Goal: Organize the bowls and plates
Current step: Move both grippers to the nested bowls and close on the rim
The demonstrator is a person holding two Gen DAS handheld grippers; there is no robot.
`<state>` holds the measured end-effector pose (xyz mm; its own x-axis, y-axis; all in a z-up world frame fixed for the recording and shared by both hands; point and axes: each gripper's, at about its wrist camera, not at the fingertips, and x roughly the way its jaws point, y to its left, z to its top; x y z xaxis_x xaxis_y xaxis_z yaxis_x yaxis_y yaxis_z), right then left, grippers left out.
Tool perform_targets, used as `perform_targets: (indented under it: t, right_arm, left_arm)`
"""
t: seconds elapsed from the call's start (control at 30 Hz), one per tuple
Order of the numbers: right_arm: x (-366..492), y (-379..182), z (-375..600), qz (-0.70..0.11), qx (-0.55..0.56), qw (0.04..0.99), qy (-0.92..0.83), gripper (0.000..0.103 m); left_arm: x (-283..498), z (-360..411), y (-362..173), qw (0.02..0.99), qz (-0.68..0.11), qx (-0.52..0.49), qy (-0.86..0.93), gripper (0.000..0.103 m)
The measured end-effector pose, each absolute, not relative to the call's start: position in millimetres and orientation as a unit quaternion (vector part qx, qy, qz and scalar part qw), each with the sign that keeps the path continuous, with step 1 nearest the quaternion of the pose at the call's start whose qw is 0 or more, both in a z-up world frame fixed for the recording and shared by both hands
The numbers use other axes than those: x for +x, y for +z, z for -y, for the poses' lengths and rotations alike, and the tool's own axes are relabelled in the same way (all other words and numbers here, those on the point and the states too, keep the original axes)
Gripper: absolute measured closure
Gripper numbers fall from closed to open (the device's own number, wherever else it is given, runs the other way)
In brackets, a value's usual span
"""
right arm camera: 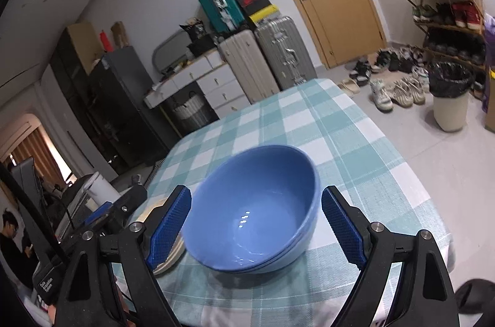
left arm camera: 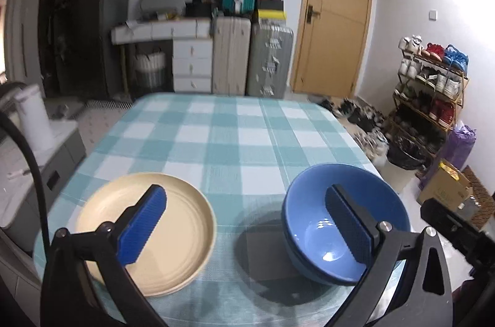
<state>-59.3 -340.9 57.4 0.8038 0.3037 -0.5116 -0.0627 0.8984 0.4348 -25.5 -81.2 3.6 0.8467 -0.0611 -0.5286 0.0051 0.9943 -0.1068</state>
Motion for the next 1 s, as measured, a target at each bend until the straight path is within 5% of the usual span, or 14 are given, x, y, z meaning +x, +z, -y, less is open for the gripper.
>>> perform_targets:
  t: [0.23, 0.37, 0.53, 0.73, 0.8, 1.0]
  right_arm:
    - [2.3, 32.7, 370.1, -0.417, 0.256, 0.869, 0.074, 0.016]
    - [31.1, 11.7, 380.0, -0.479, 0.291, 0.823, 0.094, 0.031]
    - [52.1, -6.8, 381.5, -0.519, 0.287, 0.8, 0.086, 0.037]
    - [65.8, -19.0, 374.0, -0.549, 0.259, 0.79, 0.081, 0.051]
    - [66.8, -18.3, 370.5, -0.55, 0.248, 0.793, 0.082, 0.061]
    - [73.0, -23.6, 356.8, -0.572, 0.2, 0.792, 0.074, 0.089]
  left_arm:
    - [33.8, 94.1, -19.4, 0.911, -0.403, -0.065, -0.055, 0.0]
    - [53.5, 92.0, -31.5, 0.884, -0.452, -0.099, -0.071, 0.001]
    - [71.4, 101.9, -45.0, 0.854, -0.501, -0.097, -0.1, 0.003]
    - [89.6, 116.7, -66.2, 0.824, -0.552, -0.081, -0.103, 0.027]
    - [93.4, 118.0, -72.7, 0.813, -0.567, -0.085, -0.101, 0.048]
    - [95.2, 128.8, -86.2, 0.794, -0.593, -0.079, -0.11, 0.083]
